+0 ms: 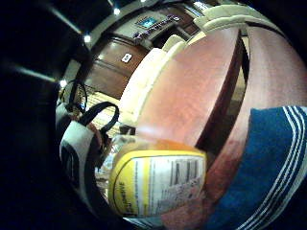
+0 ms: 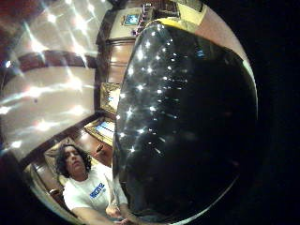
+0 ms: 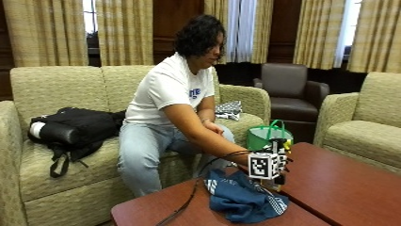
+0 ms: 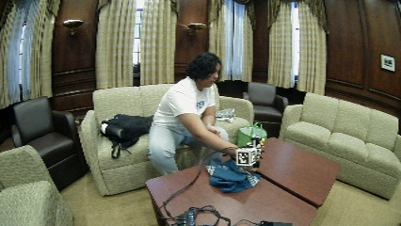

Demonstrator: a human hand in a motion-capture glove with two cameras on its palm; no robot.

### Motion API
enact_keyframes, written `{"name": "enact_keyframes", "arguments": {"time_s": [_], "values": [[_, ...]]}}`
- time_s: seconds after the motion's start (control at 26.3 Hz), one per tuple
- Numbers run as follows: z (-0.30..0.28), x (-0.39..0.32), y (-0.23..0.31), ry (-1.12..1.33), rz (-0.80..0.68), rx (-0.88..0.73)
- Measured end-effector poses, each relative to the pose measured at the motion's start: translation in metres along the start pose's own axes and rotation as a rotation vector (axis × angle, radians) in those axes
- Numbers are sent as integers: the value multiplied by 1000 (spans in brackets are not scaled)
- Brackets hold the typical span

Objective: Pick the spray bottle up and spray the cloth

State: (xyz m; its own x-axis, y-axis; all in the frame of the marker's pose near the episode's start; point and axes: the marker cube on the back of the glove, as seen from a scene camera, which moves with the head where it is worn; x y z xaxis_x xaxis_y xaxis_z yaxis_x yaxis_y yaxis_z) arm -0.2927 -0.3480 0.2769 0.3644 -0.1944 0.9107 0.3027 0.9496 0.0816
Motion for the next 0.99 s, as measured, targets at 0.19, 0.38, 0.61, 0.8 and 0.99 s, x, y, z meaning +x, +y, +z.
{"name": "enact_keyframes", "arguments": {"time_s": [0.19,0.38,0.61,0.8,0.99], "values": [[-2,-3,0,11,32,-15],[-4,-3,7,62,45,-33],[-8,-2,11,124,67,-37],[-11,-5,9,104,83,-26],[-12,-3,13,96,97,-51]]}}
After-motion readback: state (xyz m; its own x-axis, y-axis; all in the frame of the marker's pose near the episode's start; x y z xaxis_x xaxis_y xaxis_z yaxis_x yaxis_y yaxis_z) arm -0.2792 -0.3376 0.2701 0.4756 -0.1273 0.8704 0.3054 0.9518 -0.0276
